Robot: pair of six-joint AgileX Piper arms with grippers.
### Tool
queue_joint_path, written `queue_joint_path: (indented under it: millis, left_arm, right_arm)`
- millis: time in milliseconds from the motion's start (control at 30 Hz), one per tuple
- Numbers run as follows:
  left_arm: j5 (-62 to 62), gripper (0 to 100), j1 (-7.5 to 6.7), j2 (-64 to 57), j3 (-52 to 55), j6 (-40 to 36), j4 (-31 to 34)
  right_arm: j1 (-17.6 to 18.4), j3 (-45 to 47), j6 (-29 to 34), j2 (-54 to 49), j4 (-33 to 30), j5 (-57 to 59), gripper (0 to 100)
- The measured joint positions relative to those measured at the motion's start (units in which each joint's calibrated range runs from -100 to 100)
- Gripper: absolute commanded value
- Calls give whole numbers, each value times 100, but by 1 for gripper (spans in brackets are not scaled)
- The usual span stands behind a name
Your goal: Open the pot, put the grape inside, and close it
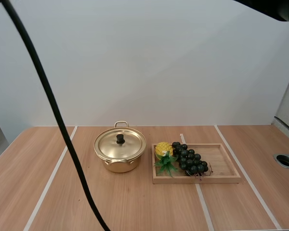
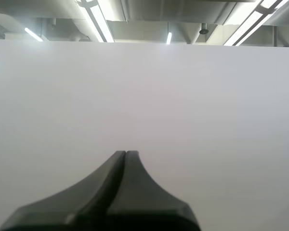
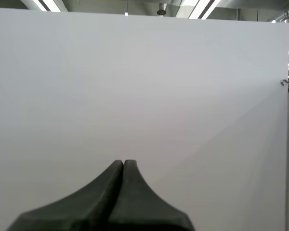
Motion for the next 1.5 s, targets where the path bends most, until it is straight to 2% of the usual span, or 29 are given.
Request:
queue_joint_path:
  millis: [67, 100, 133, 167, 200, 267, 300, 500, 733, 833, 1033, 1067, 1133, 1167, 1233, 1300, 1500]
  left_arm:
    - [252, 18, 0, 210, -203, 0, 0]
    - [302, 21, 0, 235, -236, 0, 0]
    - [341, 32, 0, 291, -294, 0, 0]
    - [433, 49, 0, 318, -359, 0, 0]
    - [598, 60, 0, 406, -440, 0, 0]
    - [1423, 90, 0, 741, -738, 88, 0]
    - [1814, 100, 0, 845, -764, 282, 0]
    - [3160, 100, 0, 1083, -790, 912, -11]
    - [3254, 100, 0, 1106, -851, 1398, -121]
    - [3271, 100, 0, 1183, -866, 1646, -226]
    - [3802, 100, 0, 1692, -866, 2087, -354]
    - [3918, 89, 0, 1783, -866, 2129, -370]
    - [4085, 57, 0, 1972, -866, 2199, -397]
    - [4128, 45, 0, 2046, -866, 2221, -397]
    - [4184, 29, 14, 2133, -866, 2233, -358]
    - [4190, 24, 15, 2130, -866, 2233, -346]
    - [4206, 24, 30, 2093, -866, 2198, -346]
  right_arm:
    - [0, -155, 0, 217, 0, 54, 34]
    - [0, -179, 0, 245, 0, 55, 37]
    - [0, -255, 0, 320, 0, 121, 53]
    - [0, -279, 0, 320, -4, 121, 81]
    - [0, -396, 0, 414, -4, 140, 100]
    - [0, -592, 0, 497, -45, 162, 100]
    - [0, -614, 0, 497, -45, 162, 100]
    - [0, -641, 0, 497, -45, 85, 100]
    - [0, -641, 0, 497, -45, -202, 100]
    - [0, -641, -139, 510, -14, 247, 100]
    - [0, -845, -740, 848, 383, 2169, 100]
    - [0, -884, -875, 948, 491, 2542, 100]
    - [0, -980, -1143, 1144, 687, 3207, 100]
    - [0, -1045, -1262, 1239, 785, 3609, 100]
    - [0, -1191, -1423, 1396, 907, 4334, 100]
    - [0, -1289, -1477, 1476, 961, 4610, 100]
    - [0, -1386, -1539, 1548, 988, 4929, 100]
